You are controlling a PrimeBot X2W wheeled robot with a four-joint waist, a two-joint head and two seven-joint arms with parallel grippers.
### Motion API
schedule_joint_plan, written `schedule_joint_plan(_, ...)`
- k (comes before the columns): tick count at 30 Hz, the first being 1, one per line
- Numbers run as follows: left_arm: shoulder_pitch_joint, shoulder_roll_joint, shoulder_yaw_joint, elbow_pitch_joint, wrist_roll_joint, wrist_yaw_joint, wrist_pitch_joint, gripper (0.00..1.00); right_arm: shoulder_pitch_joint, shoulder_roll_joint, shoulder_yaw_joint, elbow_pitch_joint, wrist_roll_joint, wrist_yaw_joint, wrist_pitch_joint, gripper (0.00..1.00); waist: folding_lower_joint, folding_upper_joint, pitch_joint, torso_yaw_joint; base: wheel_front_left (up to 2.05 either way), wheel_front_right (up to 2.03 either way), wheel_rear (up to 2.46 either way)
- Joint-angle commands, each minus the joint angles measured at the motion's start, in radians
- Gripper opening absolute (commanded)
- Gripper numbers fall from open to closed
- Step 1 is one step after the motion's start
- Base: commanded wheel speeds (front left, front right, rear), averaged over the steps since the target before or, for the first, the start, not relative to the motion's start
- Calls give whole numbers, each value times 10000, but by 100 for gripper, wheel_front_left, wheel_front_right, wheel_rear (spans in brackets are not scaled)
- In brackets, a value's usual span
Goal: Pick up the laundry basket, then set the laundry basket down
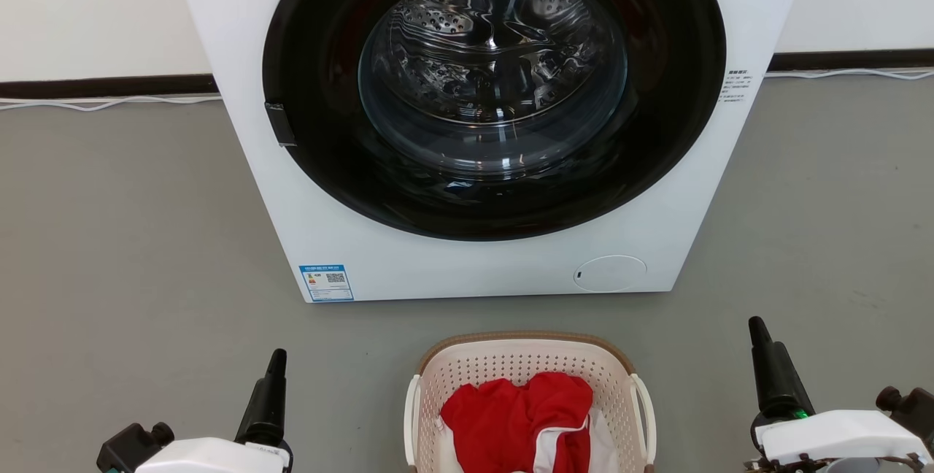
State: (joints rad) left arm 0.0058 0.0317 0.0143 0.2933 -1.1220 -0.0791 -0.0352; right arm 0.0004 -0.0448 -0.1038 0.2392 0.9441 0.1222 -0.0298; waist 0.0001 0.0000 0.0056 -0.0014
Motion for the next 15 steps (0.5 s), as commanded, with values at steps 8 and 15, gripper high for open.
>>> schedule_joint_plan(8, -358, 88, 29, -324, 930, 98, -312, 100, -97, -141, 106, -258, -1198, 44, -365, 100, -1, 0, 6, 13, 0, 0, 0)
schedule_joint_plan(15, -354, 98, -25, -321, 1647, 151, -516, 100, -66, -210, 101, -161, -2083, 48, -570, 100, -1, 0, 11, 14, 0, 0, 0)
